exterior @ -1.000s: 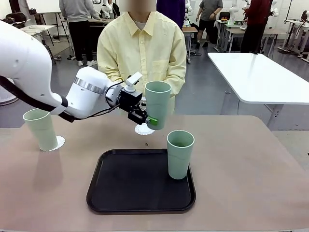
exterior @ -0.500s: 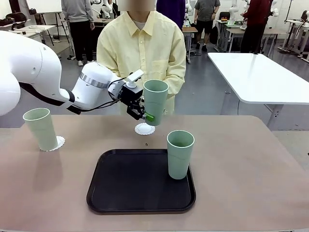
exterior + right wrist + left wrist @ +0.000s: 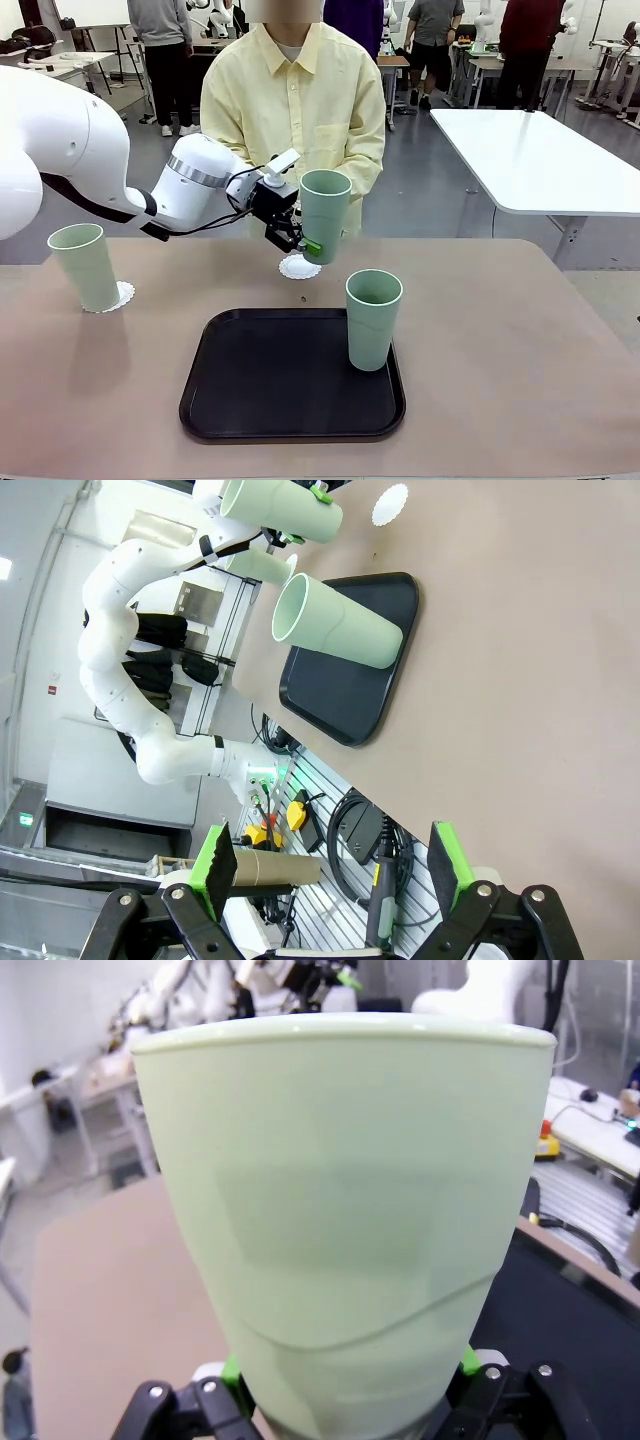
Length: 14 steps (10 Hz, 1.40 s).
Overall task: Place coasters on the table and set cups on them.
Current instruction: Take one Reusable plastic cup from the Flat Tray and place it on a coaster set by the human.
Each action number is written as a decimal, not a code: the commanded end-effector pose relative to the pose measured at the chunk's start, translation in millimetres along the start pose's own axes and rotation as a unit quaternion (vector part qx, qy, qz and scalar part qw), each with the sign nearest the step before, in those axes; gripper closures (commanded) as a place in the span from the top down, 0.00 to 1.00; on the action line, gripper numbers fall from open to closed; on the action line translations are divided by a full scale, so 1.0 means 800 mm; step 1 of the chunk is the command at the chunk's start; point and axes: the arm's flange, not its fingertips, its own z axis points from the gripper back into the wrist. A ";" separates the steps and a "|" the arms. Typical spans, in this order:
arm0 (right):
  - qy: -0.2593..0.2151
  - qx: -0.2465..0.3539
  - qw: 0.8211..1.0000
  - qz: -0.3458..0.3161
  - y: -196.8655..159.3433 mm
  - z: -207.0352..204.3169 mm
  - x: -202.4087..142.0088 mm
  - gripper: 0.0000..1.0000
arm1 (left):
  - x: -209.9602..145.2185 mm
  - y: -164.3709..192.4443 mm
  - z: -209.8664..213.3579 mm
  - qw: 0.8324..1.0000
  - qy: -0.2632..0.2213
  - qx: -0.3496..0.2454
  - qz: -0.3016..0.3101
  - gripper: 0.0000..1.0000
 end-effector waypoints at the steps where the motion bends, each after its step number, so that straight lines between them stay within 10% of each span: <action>1: -0.002 0.006 1.000 0.000 0.000 0.000 0.000 1.00 | -0.013 0.024 0.027 0.999 0.001 -0.045 -0.017 0.81; 14: -0.002 0.006 1.000 0.000 0.000 0.000 0.000 1.00 | -0.051 0.074 0.114 0.992 0.011 0.125 0.015 0.81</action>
